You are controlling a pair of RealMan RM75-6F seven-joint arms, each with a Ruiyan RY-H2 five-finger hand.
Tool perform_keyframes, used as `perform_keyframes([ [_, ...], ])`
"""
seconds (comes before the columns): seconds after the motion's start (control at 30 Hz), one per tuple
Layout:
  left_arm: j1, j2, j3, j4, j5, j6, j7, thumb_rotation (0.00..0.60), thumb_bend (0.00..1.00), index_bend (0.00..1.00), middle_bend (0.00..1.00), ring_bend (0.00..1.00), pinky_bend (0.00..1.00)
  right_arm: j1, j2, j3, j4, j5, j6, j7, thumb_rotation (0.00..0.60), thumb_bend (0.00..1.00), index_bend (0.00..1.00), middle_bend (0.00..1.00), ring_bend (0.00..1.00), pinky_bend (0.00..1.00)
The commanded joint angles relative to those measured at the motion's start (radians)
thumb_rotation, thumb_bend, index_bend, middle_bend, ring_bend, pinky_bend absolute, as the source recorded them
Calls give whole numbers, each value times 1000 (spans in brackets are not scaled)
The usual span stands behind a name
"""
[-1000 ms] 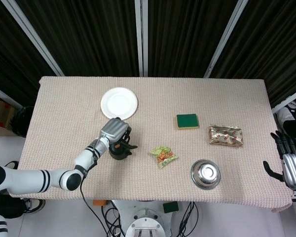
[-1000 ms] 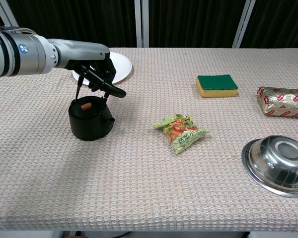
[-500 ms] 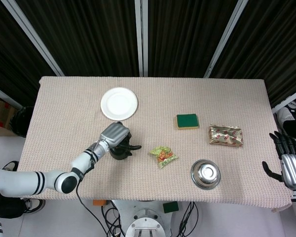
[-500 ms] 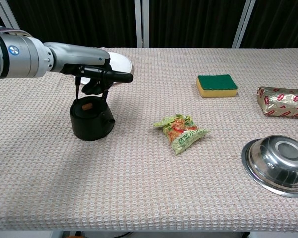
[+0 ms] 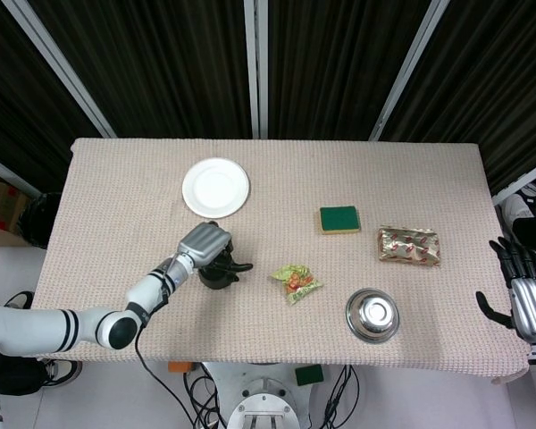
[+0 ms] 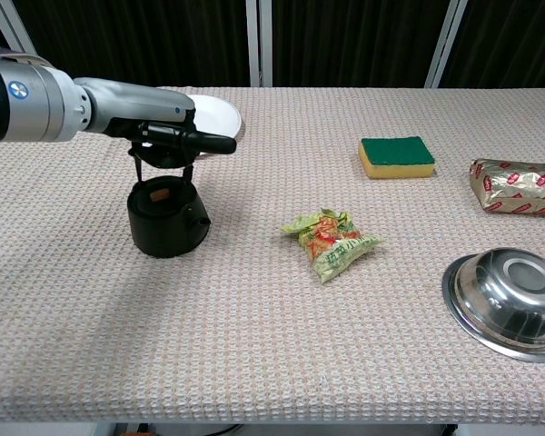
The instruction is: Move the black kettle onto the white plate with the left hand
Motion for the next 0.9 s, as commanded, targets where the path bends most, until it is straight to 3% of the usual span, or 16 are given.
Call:
perform_keyframes([
  [0.03, -4, 8, 6, -5, -10, -9, 2, 15, 0, 864, 998, 910, 239, 0, -1, -1, 1, -2, 1, -1, 600, 327, 0, 0, 0, 0],
  [0.63, -8, 73, 22, -58, -20, -17, -9, 0, 0, 937, 1000, 968, 290, 2, 1, -3, -1, -1, -7, 3, 600, 327, 0, 0, 0, 0],
  [0.9, 11, 72, 13, -69, 24, 33, -21, 0, 0, 997, 1000, 1000, 305, 2, 2, -3, -2, 0, -7, 4, 600, 327, 0, 0, 0, 0],
])
